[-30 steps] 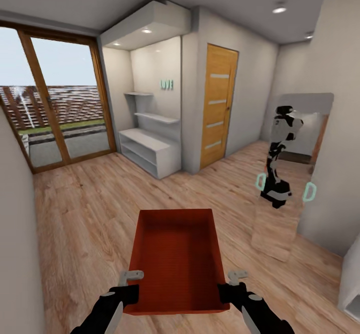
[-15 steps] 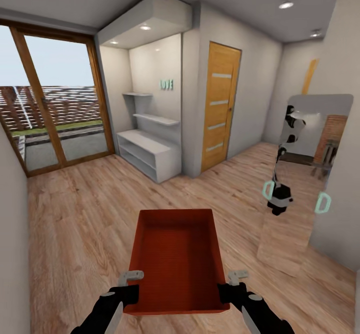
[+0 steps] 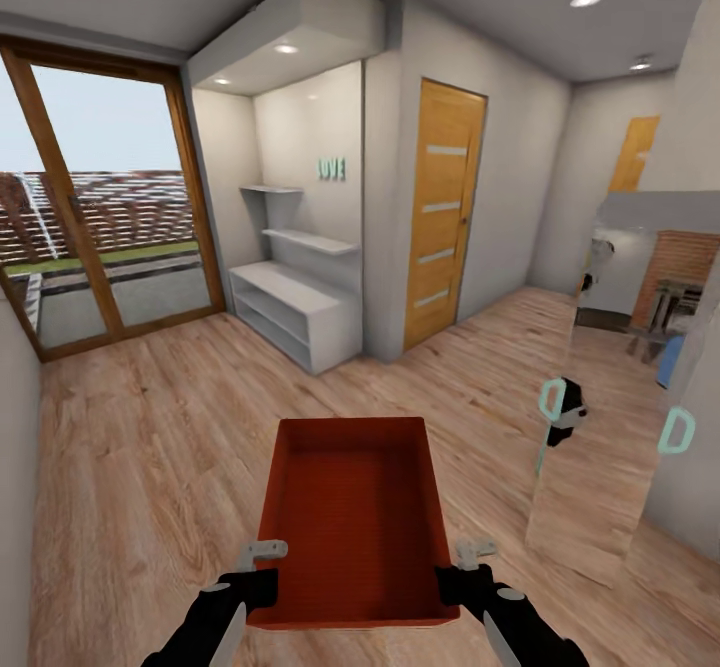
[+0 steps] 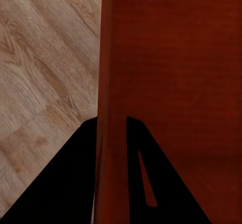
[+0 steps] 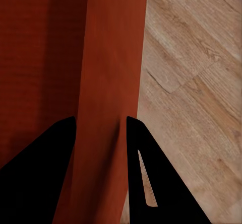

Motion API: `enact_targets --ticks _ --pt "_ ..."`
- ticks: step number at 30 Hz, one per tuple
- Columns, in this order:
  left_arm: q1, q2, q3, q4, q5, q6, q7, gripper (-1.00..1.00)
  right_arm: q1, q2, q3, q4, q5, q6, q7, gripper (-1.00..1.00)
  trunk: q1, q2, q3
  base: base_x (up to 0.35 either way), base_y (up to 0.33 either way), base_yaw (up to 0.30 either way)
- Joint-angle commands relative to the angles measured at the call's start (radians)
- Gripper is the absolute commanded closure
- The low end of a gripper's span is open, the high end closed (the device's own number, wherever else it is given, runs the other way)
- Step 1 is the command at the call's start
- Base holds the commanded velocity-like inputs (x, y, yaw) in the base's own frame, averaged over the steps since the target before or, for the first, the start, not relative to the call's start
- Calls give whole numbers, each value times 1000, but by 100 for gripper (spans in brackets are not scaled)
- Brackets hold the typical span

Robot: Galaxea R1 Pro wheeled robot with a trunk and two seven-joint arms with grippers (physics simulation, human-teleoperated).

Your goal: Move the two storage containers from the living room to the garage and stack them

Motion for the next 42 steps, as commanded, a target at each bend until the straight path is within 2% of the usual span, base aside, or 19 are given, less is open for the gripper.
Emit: enact_targets --ticks 1,10,28,37,42 --pt "0 6 -1 0 -17 8 15 100 -1 -1 8 -5 -15 -10 23 100 1 -1 -2 329 0 -118" --pt "0 6 -1 0 -17 8 15 100 -1 -1 8 -5 -15 -10 23 100 1 -1 -2 329 12 -212" --pt "0 6 -1 10 -17 8 15 100 -1 -1 8 -5 -15 -10 23 100 1 -1 -2 329 1 -15" --pt "0 6 -1 14 -17 8 15 100 -1 -1 8 -5 -15 -10 23 100 1 -1 -2 329 10 -245" --pt "0 6 -1 14 -17 8 15 100 -1 -1 8 -5 -15 -10 23 100 1 -1 -2 329 98 -88"
